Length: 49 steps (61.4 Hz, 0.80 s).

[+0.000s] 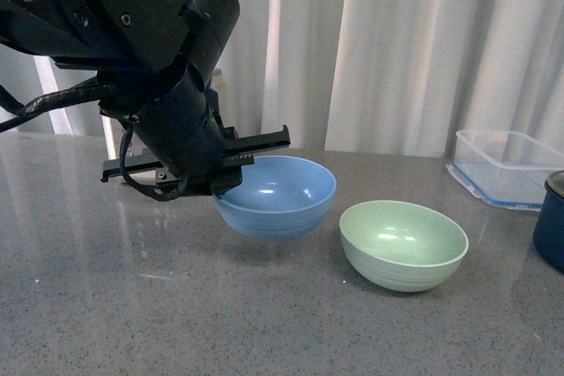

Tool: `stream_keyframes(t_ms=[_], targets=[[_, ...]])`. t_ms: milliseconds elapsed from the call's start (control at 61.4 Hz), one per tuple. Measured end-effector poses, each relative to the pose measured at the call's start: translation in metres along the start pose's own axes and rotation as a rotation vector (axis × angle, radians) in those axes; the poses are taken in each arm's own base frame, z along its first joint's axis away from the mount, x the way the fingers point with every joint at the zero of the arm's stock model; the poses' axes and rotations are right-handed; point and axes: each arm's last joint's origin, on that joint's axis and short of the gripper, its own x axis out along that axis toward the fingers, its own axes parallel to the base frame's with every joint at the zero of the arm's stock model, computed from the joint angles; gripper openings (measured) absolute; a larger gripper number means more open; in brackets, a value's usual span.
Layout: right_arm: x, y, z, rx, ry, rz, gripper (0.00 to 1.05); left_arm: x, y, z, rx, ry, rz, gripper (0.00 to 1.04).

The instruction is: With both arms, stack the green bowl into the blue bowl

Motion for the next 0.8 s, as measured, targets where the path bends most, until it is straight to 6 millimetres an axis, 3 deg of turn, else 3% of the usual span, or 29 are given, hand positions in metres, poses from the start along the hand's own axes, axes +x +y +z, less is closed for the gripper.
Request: stream_keyframes(t_ms=[293, 636, 799], targets=[[0.0, 0.0, 0.0, 0.0, 0.0, 0.0, 0.95, 0.017, -0.003, -0.009, 0.011, 0.03, 0.013, 0.04], [0.0, 0.0, 0.0, 0.0, 0.0, 0.0, 0.95, 0.022, -0.007, -0.007, 0.016, 0.034, 0.019, 0.04], [0.0, 0.0, 0.0, 0.0, 0.0, 0.0, 0.95, 0.023, -0.006, -0.008, 0.022, 0.046, 0.041, 0.27]])
